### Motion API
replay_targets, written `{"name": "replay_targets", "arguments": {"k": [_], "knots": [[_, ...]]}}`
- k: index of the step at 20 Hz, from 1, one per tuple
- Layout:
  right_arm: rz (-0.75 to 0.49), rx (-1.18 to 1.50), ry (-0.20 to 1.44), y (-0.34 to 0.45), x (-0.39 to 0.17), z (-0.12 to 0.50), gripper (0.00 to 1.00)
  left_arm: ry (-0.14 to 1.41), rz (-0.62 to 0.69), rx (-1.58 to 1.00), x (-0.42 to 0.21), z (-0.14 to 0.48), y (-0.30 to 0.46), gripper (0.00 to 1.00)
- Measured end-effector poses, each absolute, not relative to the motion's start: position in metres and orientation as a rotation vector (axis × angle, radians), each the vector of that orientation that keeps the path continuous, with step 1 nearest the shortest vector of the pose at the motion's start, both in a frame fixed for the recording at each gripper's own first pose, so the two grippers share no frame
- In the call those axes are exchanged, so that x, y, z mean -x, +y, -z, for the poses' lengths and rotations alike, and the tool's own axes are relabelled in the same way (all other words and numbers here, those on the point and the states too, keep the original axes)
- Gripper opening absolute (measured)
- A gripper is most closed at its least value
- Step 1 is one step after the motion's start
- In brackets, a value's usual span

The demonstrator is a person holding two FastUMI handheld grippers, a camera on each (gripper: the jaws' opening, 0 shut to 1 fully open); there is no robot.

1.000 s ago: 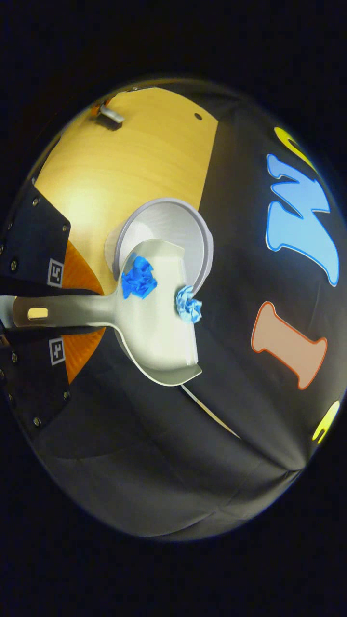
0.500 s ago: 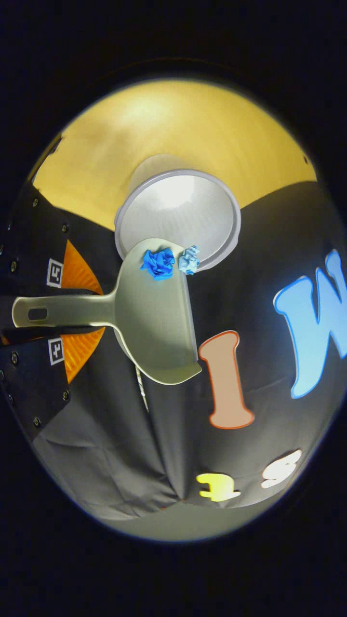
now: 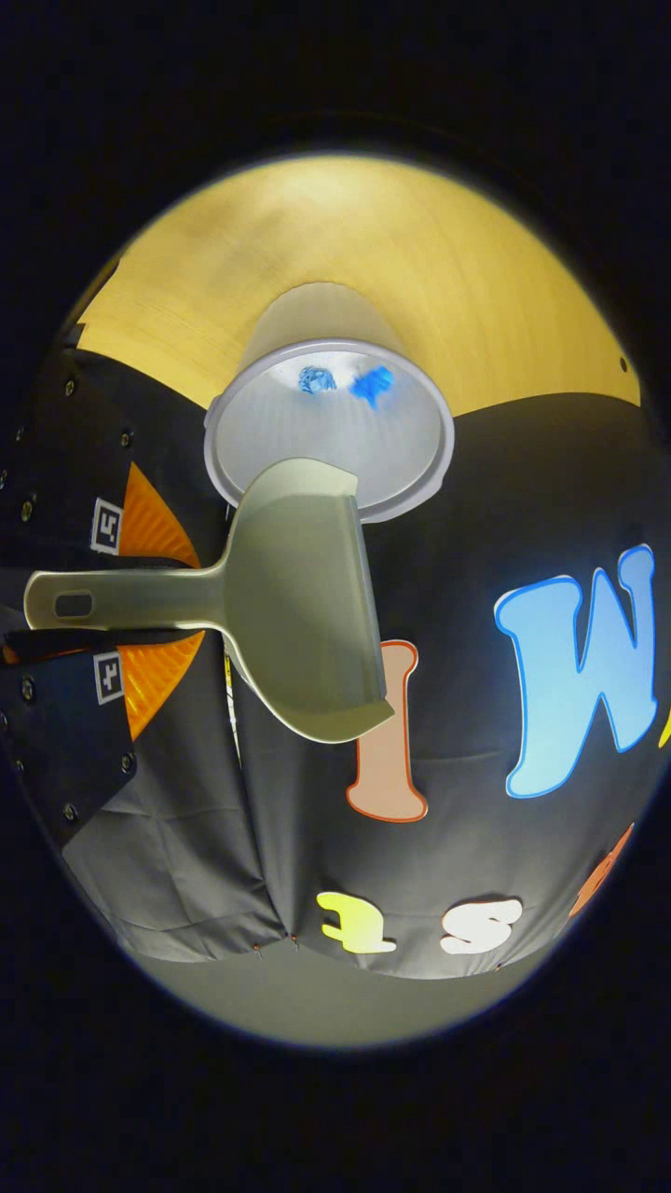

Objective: Pick up the small broom and dustpan from the desktop, sweep the trash into the dustpan with the broom, and then empty the trash into the garbage bin.

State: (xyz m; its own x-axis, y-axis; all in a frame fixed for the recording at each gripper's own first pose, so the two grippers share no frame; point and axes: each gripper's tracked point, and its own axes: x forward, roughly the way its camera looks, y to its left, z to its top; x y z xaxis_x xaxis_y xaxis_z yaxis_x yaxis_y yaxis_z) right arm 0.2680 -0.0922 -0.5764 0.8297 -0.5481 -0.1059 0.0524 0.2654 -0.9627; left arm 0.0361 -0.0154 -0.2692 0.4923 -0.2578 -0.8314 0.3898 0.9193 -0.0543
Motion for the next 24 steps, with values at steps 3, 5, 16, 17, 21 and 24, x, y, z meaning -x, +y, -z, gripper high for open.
{"name": "replay_targets", "arguments": {"k": [3, 5, 16, 17, 21, 24], "knots": [[0.349, 1.035, 0.440, -0.062, -0.265, 0.579, 0.23, 0.976, 0.365, -0.131, -0.038, 0.270, -0.019, 0.28], [0.308, 0.984, 0.399, -0.034, -0.254, 0.577, 0.24, 0.975, 0.348, -0.118, -0.037, 0.266, -0.020, 0.26], [-0.063, 0.594, 0.529, 0.143, -0.197, 0.741, 0.24, 0.984, 0.220, -0.036, -0.030, 0.271, -0.022, 0.26], [-0.080, 0.552, 0.571, 0.149, -0.191, 0.762, 0.27, 0.983, 0.216, -0.036, -0.031, 0.272, -0.023, 0.26], [-0.110, 0.462, 0.693, 0.168, -0.164, 0.832, 0.24, 0.979, 0.201, -0.054, -0.029, 0.274, -0.031, 0.29], [-0.117, 0.343, 0.783, 0.179, -0.145, 0.870, 0.24, 0.986, 0.193, -0.061, -0.026, 0.272, -0.039, 0.26]]}}
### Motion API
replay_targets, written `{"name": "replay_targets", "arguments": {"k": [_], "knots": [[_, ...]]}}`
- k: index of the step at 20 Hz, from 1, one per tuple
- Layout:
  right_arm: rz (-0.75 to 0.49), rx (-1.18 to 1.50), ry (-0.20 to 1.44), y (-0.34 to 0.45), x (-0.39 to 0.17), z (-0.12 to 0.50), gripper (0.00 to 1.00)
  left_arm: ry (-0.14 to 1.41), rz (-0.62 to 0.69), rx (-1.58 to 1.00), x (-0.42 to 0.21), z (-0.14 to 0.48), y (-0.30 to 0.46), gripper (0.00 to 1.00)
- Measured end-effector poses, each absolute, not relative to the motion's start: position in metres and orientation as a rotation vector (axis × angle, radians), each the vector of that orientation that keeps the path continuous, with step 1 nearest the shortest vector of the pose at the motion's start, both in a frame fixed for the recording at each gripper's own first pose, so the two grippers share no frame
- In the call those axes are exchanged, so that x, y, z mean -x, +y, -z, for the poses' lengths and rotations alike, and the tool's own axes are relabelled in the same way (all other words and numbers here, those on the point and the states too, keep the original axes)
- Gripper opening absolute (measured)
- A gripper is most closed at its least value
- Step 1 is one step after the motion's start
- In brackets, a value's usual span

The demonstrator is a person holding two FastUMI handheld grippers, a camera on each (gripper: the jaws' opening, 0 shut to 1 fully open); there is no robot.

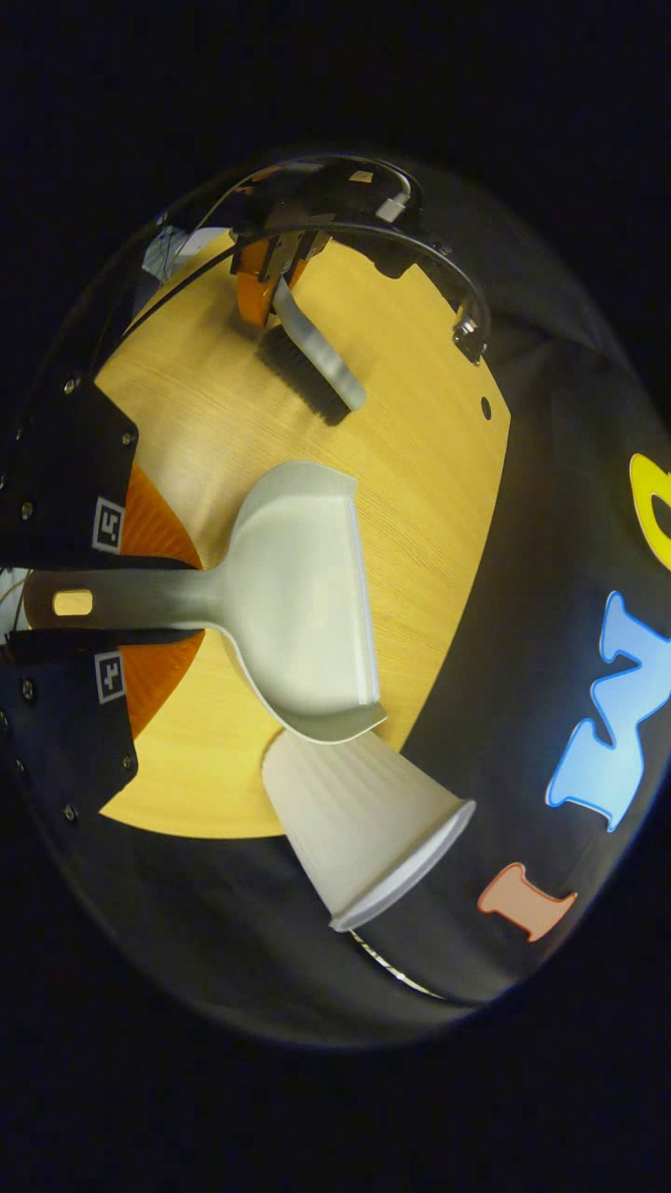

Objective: Pick up the small broom and dustpan from the desktop, sweep the trash into the dustpan with the broom, and then empty the trash into the garbage bin.

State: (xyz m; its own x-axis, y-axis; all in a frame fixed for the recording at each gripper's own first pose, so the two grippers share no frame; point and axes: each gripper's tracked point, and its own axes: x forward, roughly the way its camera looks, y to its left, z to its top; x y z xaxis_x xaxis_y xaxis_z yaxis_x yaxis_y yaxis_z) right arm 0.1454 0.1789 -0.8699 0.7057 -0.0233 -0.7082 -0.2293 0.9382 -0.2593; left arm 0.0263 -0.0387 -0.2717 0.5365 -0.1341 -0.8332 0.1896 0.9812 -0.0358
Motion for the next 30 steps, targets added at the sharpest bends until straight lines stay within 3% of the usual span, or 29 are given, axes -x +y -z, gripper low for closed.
{"name": "replay_targets", "arguments": {"k": [4, 11, 13, 14, 16, 17, 18, 19, 24, 30], "knots": [[-0.109, 0.236, 0.853, 0.182, -0.132, 0.897, 0.24, 1.007, 0.190, -0.073, -0.028, 0.257, -0.049, 0.32], [-0.100, 0.055, 0.908, 0.193, -0.128, 0.925, 0.24, 0.983, 0.204, -0.099, -0.026, 0.223, -0.062, 0.35], [-0.101, 0.002, 0.918, 0.195, -0.126, 0.928, 0.24, 0.977, 0.211, -0.107, -0.028, 0.218, -0.067, 0.48], [-0.101, -0.021, 0.924, 0.196, -0.125, 0.931, 0.24, 0.975, 0.219, -0.103, -0.027, 0.215, -0.074, 0.47], [-0.097, -0.042, 0.931, 0.196, -0.123, 0.937, 0.28, 0.973, 0.227, -0.107, -0.024, 0.219, -0.093, 0.61], [-0.094, -0.037, 0.928, 0.194, -0.124, 0.936, 0.29, 0.968, 0.226, -0.111, -0.023, 0.224, -0.104, 0.73], [-0.091, -0.025, 0.923, 0.194, -0.125, 0.936, 0.35, 0.963, 0.225, -0.116, -0.022, 0.225, -0.109, 0.75], [-0.093, -0.014, 0.919, 0.194, -0.125, 0.936, 0.33, 0.959, 0.223, -0.121, -0.021, 0.223, -0.108, 0.77], [-0.103, 0.023, 0.876, 0.195, -0.131, 0.919, 0.41, 0.909, 0.208, -0.115, -0.029, 0.203, -0.109, 0.82], [-0.143, 0.030, 0.644, 0.210, -0.156, 0.850, 0.41, 0.672, 0.189, -0.109, -0.040, 0.130, -0.103, 0.80]]}}
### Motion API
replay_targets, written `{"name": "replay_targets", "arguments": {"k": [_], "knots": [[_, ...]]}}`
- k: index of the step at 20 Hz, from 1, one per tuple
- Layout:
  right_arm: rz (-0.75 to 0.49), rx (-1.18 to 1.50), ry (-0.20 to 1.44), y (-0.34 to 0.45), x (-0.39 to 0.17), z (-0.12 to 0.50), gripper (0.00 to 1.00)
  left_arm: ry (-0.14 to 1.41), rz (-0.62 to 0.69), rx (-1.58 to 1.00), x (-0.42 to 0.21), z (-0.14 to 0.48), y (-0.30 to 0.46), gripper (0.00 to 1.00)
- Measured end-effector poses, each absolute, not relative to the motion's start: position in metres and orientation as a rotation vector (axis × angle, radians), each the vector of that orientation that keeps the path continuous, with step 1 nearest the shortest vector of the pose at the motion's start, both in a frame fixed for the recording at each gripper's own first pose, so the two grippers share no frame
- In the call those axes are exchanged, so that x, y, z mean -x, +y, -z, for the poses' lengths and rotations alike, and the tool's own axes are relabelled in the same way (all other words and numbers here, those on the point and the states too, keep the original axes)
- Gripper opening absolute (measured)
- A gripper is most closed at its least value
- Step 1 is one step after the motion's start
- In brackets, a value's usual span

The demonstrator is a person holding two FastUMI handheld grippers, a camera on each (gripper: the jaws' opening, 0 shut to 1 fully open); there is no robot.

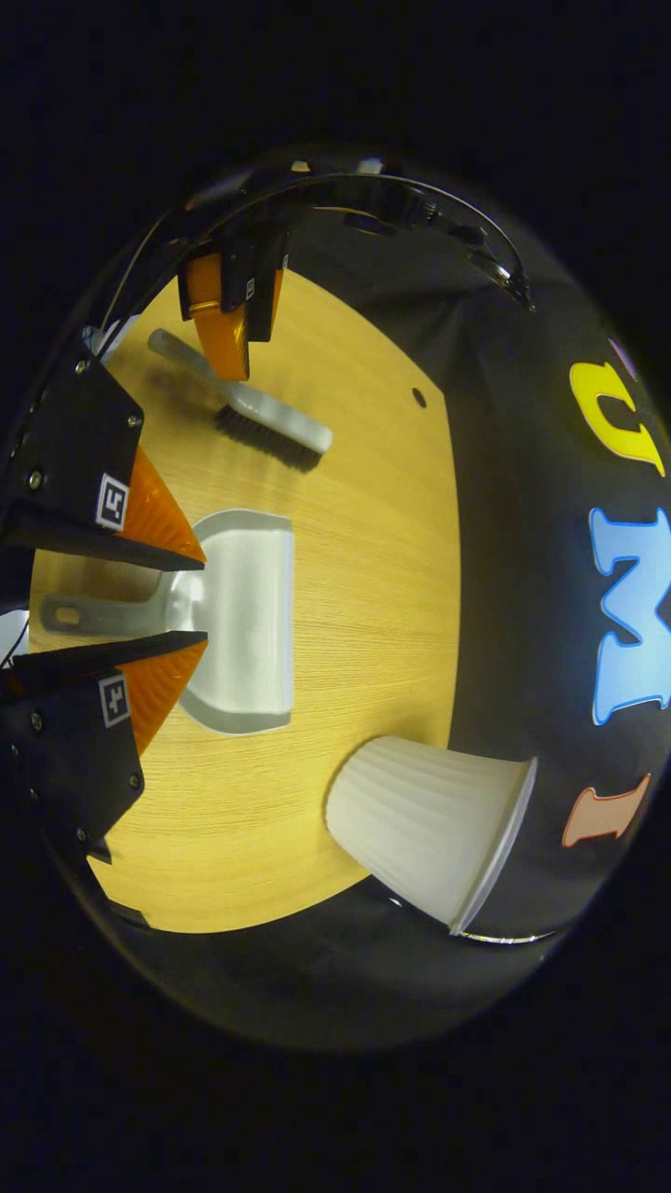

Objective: Pick up the small broom and dustpan from the desktop, sweep the trash into the dustpan with the broom, and then empty the trash into the garbage bin.

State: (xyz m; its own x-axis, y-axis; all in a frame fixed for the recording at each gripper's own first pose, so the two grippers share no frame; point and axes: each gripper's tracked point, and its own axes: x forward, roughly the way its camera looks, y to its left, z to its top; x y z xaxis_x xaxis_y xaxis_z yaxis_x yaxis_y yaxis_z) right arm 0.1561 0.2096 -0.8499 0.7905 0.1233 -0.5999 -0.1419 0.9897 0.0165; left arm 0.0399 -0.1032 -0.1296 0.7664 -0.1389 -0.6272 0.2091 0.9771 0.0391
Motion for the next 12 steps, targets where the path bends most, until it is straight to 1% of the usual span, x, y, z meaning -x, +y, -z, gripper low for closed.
{"name": "replay_targets", "arguments": {"k": [1, 3, 4, 5, 6, 7, 8, 9, 10, 12], "knots": [[-0.145, 0.023, 0.594, 0.212, -0.160, 0.834, 0.41, 0.621, 0.189, -0.106, -0.044, 0.116, -0.107, 0.82], [-0.143, 0.011, 0.502, 0.215, -0.167, 0.804, 0.41, 0.517, 0.195, -0.094, -0.049, 0.081, -0.116, 0.80], [-0.140, 0.009, 0.459, 0.216, -0.170, 0.788, 0.41, 0.467, 0.197, -0.091, -0.047, 0.066, -0.119, 0.82], [-0.137, 0.007, 0.417, 0.217, -0.173, 0.774, 0.42, 0.415, 0.197, -0.090, -0.047, 0.053, -0.122, 0.80], [-0.130, 0.010, 0.375, 0.215, -0.172, 0.759, 0.41, 0.363, 0.197, -0.089, -0.047, 0.036, -0.125, 0.82], [-0.125, 0.014, 0.331, 0.214, -0.172, 0.741, 0.41, 0.311, 0.192, -0.089, -0.046, 0.036, -0.127, 0.82], [-0.121, 0.016, 0.289, 0.215, -0.171, 0.723, 0.41, 0.254, 0.188, -0.079, -0.043, 0.021, -0.129, 0.80], [-0.117, 0.016, 0.250, 0.215, -0.171, 0.706, 0.41, 0.197, 0.185, -0.060, -0.042, 0.009, -0.133, 0.80], [-0.111, 0.015, 0.210, 0.214, -0.170, 0.690, 0.41, 0.150, 0.184, -0.040, -0.048, 0.011, -0.133, 0.81], [-0.103, 0.012, 0.154, 0.210, -0.167, 0.669, 0.41, 0.073, 0.179, 0.013, -0.032, -0.001, -0.127, 0.80]]}}
